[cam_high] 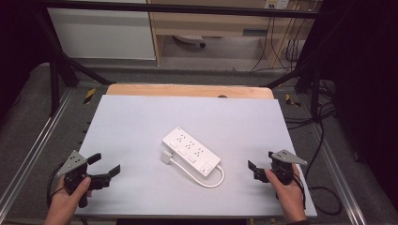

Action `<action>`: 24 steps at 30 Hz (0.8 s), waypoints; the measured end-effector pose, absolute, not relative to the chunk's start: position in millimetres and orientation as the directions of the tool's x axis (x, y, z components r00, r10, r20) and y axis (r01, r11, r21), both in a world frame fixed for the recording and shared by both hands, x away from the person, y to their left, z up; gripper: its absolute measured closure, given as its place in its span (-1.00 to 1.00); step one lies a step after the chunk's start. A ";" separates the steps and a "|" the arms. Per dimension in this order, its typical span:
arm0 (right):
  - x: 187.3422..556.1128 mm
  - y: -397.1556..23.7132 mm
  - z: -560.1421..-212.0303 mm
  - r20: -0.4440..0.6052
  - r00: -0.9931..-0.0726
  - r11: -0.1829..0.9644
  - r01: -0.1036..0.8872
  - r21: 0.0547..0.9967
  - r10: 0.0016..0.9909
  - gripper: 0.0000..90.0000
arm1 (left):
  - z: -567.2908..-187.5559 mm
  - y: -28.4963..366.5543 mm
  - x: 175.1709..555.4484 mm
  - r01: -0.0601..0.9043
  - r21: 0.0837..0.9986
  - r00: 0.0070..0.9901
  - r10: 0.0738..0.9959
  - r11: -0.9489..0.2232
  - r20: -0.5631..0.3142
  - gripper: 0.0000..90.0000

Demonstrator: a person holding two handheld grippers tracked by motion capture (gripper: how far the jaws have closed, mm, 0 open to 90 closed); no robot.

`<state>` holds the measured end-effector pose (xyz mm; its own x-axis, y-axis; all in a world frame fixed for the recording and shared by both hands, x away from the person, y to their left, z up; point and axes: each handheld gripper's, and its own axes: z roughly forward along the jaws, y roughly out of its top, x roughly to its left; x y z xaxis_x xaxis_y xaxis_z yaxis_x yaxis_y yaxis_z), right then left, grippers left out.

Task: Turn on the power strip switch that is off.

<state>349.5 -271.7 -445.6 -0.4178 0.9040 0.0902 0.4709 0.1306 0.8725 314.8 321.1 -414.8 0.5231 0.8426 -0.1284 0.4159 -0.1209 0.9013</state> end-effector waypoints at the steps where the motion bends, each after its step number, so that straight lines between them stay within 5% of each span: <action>1: 349.7 -271.6 -445.5 0.092 -0.418 0.127 0.467 0.875 0.904 -0.87 | -415.0 320.7 315.0 0.416 0.901 0.525 0.841 -0.122 -0.128 -0.86; 24: 342.9 -276.5 -426.1 0.108 -0.422 0.078 0.399 0.914 0.900 -0.91 | -415.4 319.1 314.6 0.416 0.901 0.542 0.830 -0.124 -0.136 -0.87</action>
